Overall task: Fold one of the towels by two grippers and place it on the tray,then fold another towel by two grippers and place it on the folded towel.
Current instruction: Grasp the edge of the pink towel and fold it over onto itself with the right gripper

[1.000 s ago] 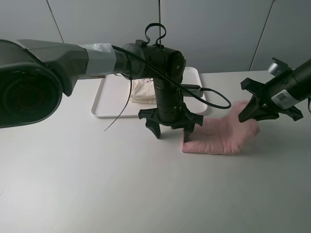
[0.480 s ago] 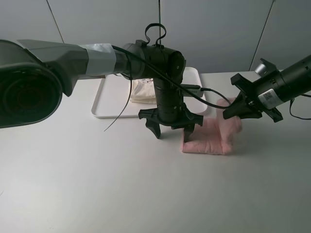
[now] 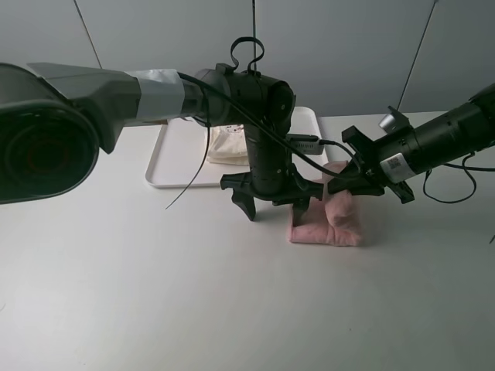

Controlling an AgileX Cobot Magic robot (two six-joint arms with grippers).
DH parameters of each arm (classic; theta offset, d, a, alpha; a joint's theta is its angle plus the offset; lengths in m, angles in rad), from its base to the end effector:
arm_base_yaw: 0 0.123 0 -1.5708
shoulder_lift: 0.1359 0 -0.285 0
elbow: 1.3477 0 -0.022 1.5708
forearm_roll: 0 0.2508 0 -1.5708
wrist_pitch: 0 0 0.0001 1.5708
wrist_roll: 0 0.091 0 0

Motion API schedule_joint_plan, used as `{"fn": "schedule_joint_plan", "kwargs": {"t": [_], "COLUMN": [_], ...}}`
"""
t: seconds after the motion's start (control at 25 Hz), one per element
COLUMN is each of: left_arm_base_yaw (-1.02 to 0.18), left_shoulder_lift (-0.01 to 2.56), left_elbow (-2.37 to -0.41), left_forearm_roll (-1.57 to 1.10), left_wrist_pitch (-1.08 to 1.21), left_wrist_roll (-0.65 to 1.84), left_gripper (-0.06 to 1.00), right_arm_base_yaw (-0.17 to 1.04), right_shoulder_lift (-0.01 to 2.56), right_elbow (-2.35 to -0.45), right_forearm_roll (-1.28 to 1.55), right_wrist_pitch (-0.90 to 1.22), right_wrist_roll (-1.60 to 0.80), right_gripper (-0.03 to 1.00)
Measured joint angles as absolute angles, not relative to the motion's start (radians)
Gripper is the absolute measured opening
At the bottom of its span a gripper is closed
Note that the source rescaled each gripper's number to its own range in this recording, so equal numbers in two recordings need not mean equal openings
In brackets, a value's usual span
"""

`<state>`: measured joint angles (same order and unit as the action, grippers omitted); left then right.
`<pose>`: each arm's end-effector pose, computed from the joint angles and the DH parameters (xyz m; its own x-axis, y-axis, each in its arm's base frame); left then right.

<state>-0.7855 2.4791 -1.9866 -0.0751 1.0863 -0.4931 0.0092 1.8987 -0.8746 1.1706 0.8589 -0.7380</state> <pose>0.3441 -0.3527 0.0971 -0.9662 0.2553 -0.0360 0.2576 0.9613 -0.0976 0.3067 0.0663 0.1251 -0.9844 0.1739 -0.0272 0.1029 0.6940 0.7126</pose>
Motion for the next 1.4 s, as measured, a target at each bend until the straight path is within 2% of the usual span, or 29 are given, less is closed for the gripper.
{"fn": "schedule_joint_plan", "kwargs": {"t": [0.32, 0.84, 1.4], "left_arm_base_yaw": [-0.786, -0.783, -0.661], "left_shoulder_lift": [2.479, 2.475, 2.352], "left_elbow": [-1.987, -1.987, -1.985], "left_forearm_roll": [-0.077, -0.086, -0.168], "left_wrist_pitch": [1.086, 1.082, 1.086], "left_wrist_roll": [-0.482, -0.465, -0.343], "left_gripper": [0.95, 0.95, 0.95], "right_arm_base_yaw": [0.009, 0.009, 0.009], "right_shoulder_lift": [1.948, 1.951, 1.951], "right_elbow": [-0.837, -0.835, -0.835], "right_forearm_roll": [1.317, 1.343, 1.345], "right_wrist_pitch": [0.857, 0.857, 0.857], "right_wrist_roll": [-0.860, -0.888, -0.893], "right_gripper": [0.05, 0.05, 0.05]}}
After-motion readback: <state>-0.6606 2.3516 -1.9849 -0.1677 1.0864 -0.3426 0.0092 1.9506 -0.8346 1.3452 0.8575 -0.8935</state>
